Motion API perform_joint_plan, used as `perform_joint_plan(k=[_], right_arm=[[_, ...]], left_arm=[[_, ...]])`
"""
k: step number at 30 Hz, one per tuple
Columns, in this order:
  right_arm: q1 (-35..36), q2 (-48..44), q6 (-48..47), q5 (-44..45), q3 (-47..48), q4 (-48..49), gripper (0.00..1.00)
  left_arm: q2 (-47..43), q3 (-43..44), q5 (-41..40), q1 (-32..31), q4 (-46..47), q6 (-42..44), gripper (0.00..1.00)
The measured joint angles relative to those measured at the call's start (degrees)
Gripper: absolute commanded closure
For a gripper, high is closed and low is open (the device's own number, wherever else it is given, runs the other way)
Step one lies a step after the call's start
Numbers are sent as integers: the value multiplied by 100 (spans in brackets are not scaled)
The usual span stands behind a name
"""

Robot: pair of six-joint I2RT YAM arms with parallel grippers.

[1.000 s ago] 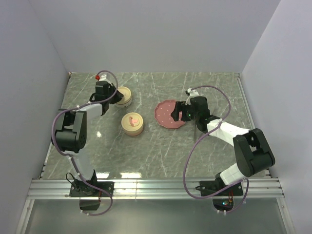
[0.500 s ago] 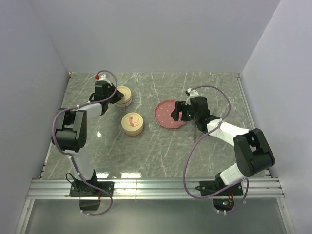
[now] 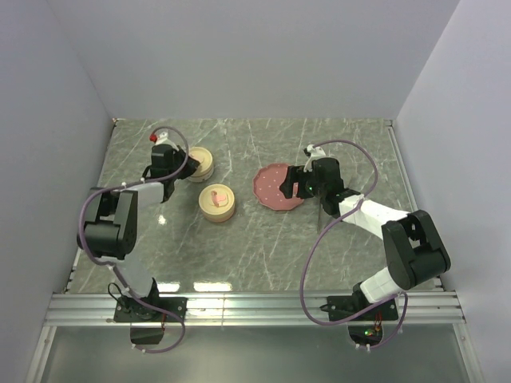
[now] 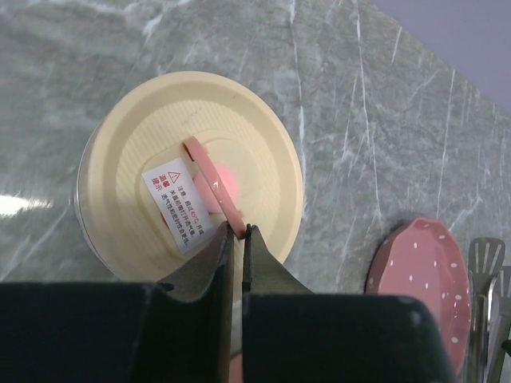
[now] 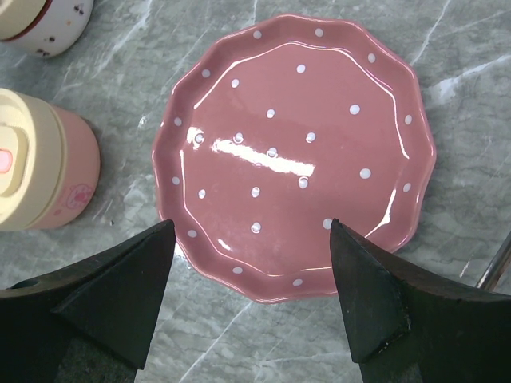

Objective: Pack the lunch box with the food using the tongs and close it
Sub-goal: Move the lunch box

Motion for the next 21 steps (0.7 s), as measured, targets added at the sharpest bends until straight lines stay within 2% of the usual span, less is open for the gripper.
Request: perform_joint_plan(k=[12,21], right_arm=[[0,-144,57,-122,-125,0,15],[4,-435,105,-208,-284,11,15]], left_arm=[[-1687,-1700,-739,-284,-46,-247,100],[-2876,-2627,-1377,-588,-251,-444,100]])
